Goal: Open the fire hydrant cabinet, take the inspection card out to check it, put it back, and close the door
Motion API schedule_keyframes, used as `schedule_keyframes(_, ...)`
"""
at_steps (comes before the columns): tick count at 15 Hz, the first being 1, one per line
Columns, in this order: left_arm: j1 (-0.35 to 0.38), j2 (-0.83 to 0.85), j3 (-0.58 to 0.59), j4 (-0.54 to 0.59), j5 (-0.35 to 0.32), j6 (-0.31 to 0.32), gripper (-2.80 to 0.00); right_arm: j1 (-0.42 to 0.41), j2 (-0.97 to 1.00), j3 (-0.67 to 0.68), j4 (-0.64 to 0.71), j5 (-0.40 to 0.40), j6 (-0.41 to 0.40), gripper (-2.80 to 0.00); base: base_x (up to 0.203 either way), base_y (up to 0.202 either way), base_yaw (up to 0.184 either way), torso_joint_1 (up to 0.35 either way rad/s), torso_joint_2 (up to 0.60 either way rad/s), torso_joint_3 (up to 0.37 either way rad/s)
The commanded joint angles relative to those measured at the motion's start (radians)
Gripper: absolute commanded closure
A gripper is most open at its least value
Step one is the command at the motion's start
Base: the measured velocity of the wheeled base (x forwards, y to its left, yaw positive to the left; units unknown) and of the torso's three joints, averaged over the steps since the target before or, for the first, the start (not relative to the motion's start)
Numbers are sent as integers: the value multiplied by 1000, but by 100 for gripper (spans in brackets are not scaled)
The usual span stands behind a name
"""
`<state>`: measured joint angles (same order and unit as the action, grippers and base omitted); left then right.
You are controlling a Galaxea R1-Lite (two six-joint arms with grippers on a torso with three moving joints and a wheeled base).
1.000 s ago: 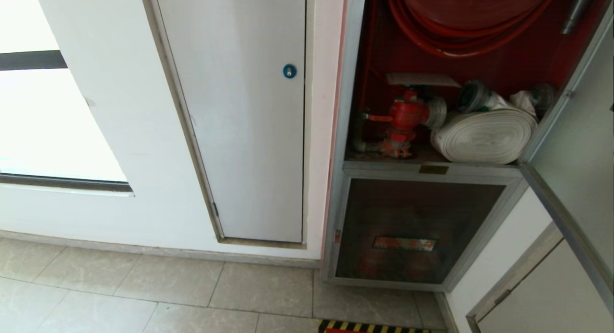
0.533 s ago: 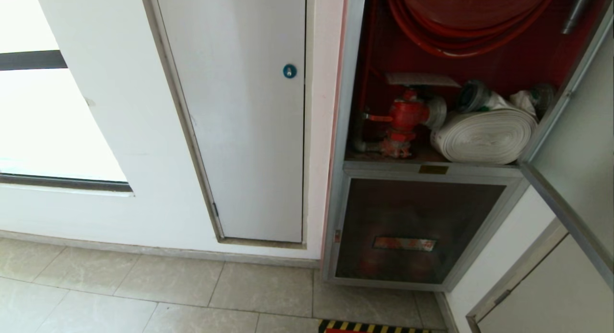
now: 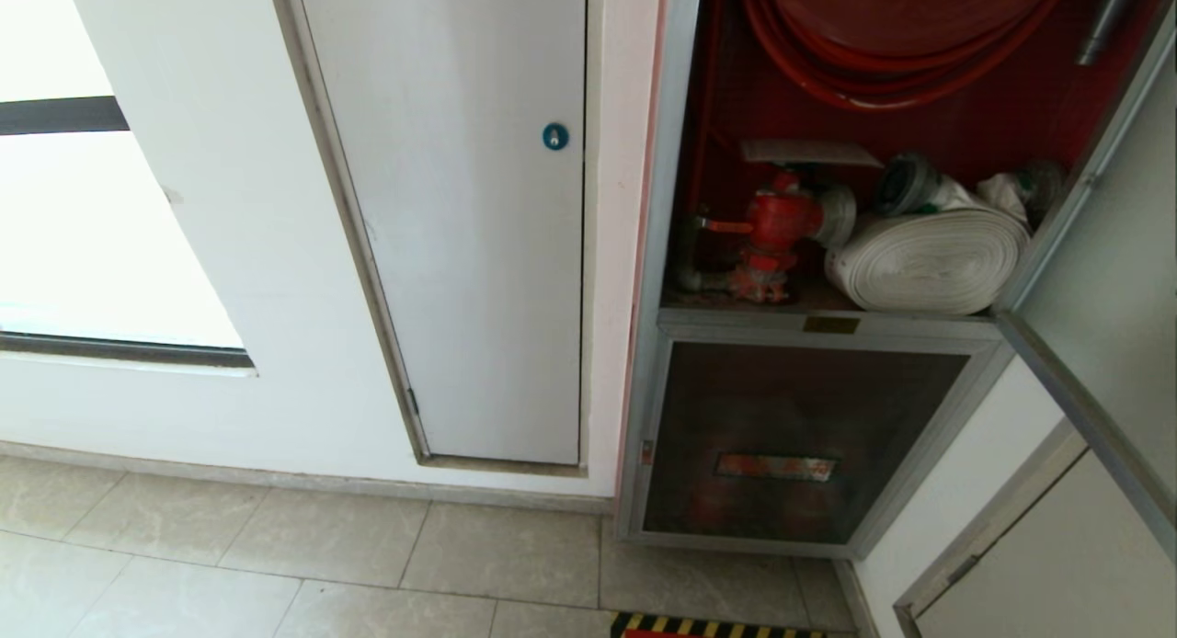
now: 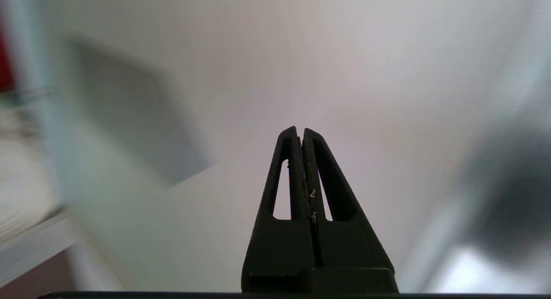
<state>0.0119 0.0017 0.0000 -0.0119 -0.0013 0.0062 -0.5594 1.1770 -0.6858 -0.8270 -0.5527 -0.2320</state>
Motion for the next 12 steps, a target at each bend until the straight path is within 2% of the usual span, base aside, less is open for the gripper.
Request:
schedule_keyframes(1,0,1,5,0,0,0,0,81,-16,30,-4,0,4,0,0,0,0,0,0,0)
schedule_keyframes(5,0,1,5,0,0,0,0,216,-45,114,-7,2,11,0,0,0,0,0,0,0)
schedule_keyframes(9,0,1,5,0,0,0,0,436,-139,212,2,1,8,0,0,0,0,0,0,0)
schedule_keyframes(12,0,1,5,0,0,0,0,513,-236,261,89,2,10,0,0,0,0,0,0,0)
